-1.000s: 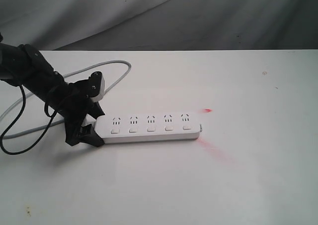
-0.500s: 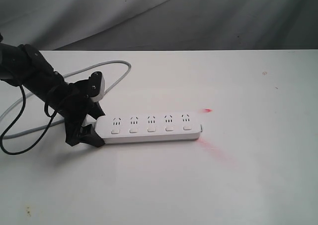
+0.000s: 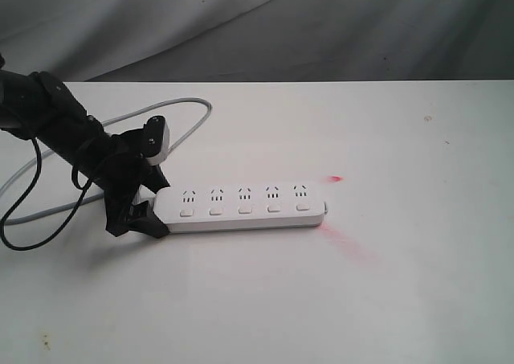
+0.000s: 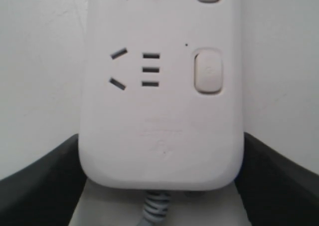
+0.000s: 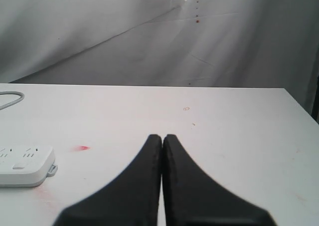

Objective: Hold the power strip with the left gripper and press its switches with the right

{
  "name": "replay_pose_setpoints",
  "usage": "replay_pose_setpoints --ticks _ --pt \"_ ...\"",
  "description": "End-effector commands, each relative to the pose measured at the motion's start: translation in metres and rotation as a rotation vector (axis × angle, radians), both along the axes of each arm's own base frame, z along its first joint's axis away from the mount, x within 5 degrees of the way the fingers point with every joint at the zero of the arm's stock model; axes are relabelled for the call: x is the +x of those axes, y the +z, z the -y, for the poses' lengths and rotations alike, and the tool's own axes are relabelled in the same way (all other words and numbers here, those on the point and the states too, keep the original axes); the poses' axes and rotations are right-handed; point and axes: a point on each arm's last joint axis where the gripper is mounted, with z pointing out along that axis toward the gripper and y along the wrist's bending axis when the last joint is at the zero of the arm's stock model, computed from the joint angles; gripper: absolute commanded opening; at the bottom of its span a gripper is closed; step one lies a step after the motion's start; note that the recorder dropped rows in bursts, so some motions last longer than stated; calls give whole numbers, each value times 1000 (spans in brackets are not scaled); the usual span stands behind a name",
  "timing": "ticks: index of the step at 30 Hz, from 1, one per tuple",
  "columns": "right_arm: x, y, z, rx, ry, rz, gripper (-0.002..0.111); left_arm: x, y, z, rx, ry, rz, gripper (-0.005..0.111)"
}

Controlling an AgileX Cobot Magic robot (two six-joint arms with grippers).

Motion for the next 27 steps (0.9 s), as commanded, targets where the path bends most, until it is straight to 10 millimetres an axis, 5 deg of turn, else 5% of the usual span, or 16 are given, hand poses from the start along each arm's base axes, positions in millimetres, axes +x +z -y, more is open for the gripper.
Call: replay_pose_setpoints --ticks 1,19,27 --pt "0 0 1 -2 -12 11 0 -1 1 4 -18 -3 -15 68" --pt "0 -1 1 -1 -11 4 0 -1 1 4 -18 -6 -14 68" --pt "-13 67 -4 -10 24 -30 0 -1 1 4 -18 -6 -14 68"
